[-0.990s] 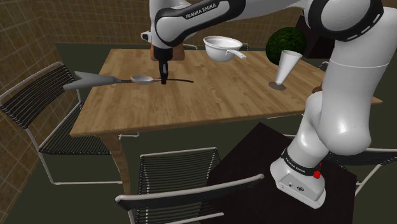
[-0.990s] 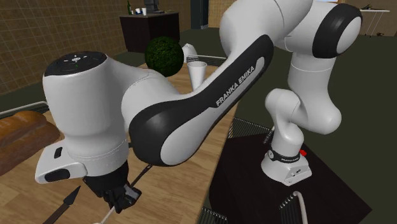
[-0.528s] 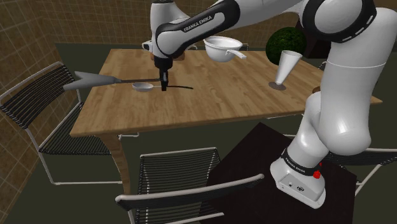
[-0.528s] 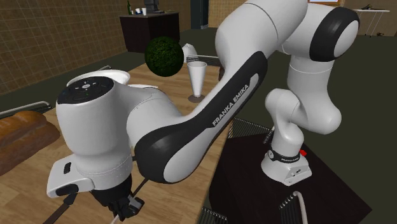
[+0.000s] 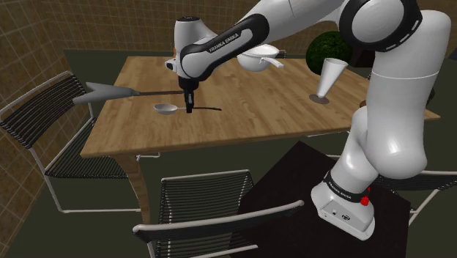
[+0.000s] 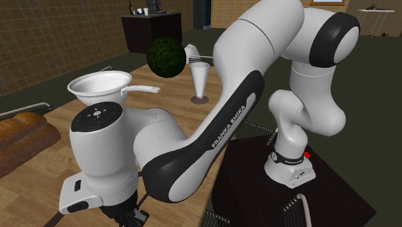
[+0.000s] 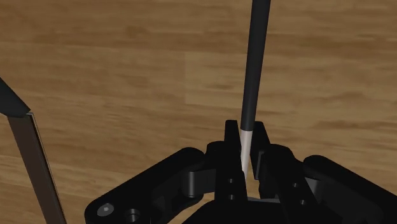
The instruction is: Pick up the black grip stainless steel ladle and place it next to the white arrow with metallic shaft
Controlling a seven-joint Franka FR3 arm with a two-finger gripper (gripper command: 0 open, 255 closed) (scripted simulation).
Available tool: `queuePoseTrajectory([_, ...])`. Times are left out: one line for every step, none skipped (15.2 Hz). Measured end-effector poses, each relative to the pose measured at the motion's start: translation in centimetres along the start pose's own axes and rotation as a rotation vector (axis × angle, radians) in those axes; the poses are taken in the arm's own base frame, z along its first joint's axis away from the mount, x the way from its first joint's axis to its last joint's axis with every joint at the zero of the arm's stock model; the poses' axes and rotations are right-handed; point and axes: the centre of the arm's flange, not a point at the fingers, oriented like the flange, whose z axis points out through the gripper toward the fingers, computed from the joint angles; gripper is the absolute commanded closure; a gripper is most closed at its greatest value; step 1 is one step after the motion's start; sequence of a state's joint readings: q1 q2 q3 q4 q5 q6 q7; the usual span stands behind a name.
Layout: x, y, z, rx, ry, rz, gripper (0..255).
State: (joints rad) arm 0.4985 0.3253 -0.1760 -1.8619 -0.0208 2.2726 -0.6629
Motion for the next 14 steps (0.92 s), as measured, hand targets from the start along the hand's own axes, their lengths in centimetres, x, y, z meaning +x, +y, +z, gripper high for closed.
queuePoseTrajectory([-0.02, -0.07, 0.31, 0.0, 0.0, 0.0, 255])
queuePoseTrajectory([-0.01, -0.07, 0.45, 0.0, 0.0, 0.0, 255])
queuePoseTrajectory([-0.02, -0.08, 0.51, 0.0, 0.0, 0.0, 255])
queuePoseTrajectory([-0.02, -0.08, 0.54, 0.0, 0.0, 0.0, 255])
queuePoseTrajectory([-0.03, -0.09, 0.56, 0.0, 0.0, 0.0, 255])
queuePoseTrajectory([-0.03, -0.09, 0.57, 0.0, 0.0, 0.0, 255])
queuePoseTrajectory([-0.03, -0.09, 0.58, 0.0, 0.0, 0.0, 255])
queuePoseTrajectory([-0.03, -0.09, 0.58, 0.0, 0.0, 0.0, 0])
queuePoseTrajectory([-0.03, -0.09, 0.58, 0.0, 0.0, 0.0, 0])
queuePoseTrajectory([-0.03, -0.09, 0.58, 0.0, 0.0, 0.0, 0])
queuePoseTrajectory([-0.03, -0.09, 0.58, 0.0, 0.0, 0.0, 0])
queuePoseTrajectory([-0.03, -0.09, 0.58, 0.0, 0.0, 0.0, 0])
queuePoseTrajectory([-0.02, -0.09, 0.58, 0.0, 0.0, 0.0, 0])
queuePoseTrajectory([-0.02, -0.09, 0.58, 0.0, 0.0, 0.0, 0])
